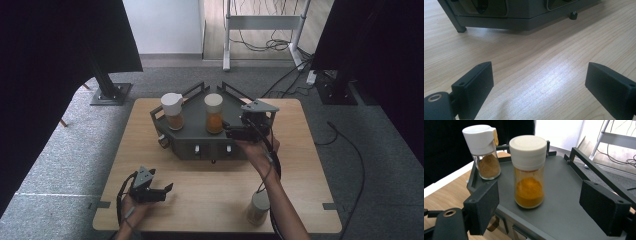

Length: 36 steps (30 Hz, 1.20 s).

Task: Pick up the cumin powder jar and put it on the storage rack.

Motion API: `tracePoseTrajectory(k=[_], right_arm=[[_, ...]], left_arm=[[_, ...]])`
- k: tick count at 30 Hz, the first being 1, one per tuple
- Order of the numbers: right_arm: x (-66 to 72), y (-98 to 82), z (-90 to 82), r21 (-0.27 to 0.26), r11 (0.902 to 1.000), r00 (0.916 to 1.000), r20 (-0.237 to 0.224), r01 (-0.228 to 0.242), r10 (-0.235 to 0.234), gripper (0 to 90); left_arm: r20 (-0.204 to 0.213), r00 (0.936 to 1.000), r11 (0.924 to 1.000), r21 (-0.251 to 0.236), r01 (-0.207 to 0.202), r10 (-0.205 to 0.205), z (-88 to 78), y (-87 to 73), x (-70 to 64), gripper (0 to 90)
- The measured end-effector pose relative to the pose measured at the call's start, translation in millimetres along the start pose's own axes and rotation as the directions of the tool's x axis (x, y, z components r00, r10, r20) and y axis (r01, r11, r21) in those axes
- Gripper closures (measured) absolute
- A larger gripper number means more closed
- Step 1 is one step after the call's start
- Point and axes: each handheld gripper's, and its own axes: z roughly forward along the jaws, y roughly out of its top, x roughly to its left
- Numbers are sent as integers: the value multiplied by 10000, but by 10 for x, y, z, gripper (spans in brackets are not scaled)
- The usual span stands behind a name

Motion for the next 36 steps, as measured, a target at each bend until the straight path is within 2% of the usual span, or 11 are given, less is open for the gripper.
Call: tracePoseTrajectory(k=[15,27,36], right_arm=[[-230,-381,-278,-354,9994,9999,-108,4,-8,153],[-292,-670,-443,-460,9978,9988,100,475,-471,155],[-393,-931,-524,-438,9986,9993,259,283,-272,155]], left_arm=[[-6,10000,10000,33,-25,25,-3,2,-2,87],[-68,10000,10000,21,-3,3,-11,-2,3,87],[-65,10000,10000,37,2,-2,-9,-2,5,87]])
